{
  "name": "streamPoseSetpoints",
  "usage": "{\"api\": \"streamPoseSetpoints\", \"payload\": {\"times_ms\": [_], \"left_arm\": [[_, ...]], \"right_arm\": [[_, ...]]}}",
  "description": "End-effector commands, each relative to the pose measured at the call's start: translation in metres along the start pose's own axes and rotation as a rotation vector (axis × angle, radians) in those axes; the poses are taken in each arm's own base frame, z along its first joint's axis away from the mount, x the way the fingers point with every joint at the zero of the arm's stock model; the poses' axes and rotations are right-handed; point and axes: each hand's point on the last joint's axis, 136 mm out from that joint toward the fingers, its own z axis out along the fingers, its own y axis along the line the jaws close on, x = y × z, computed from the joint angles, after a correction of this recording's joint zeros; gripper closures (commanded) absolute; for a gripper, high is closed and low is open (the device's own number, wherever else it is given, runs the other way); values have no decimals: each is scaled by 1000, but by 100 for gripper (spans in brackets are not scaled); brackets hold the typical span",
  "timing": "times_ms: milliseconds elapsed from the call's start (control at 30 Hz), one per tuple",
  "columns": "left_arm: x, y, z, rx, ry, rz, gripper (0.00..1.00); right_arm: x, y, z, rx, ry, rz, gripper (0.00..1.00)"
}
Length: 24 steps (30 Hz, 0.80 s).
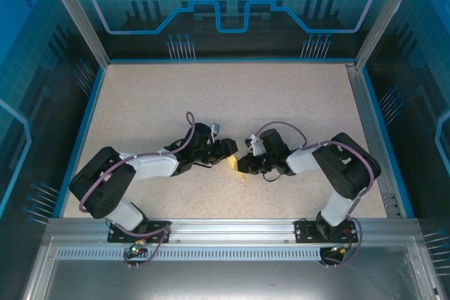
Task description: Fold a paper plane with a square sheet of paper (pick it up from the middle)
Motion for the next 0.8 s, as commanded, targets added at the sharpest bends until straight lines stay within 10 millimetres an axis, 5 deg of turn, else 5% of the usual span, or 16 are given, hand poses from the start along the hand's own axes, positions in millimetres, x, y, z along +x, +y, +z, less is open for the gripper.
{"api": "streamPoseSetpoints", "payload": {"times_ms": [0,767], "left_arm": [[-3,-10,8,32,5,35,46],[-14,28,25,-134,-39,22,48]], "right_arm": [[-8,10,-5,-36,-15,18,95],[-4,0,-9,50,17,22,84]]}}
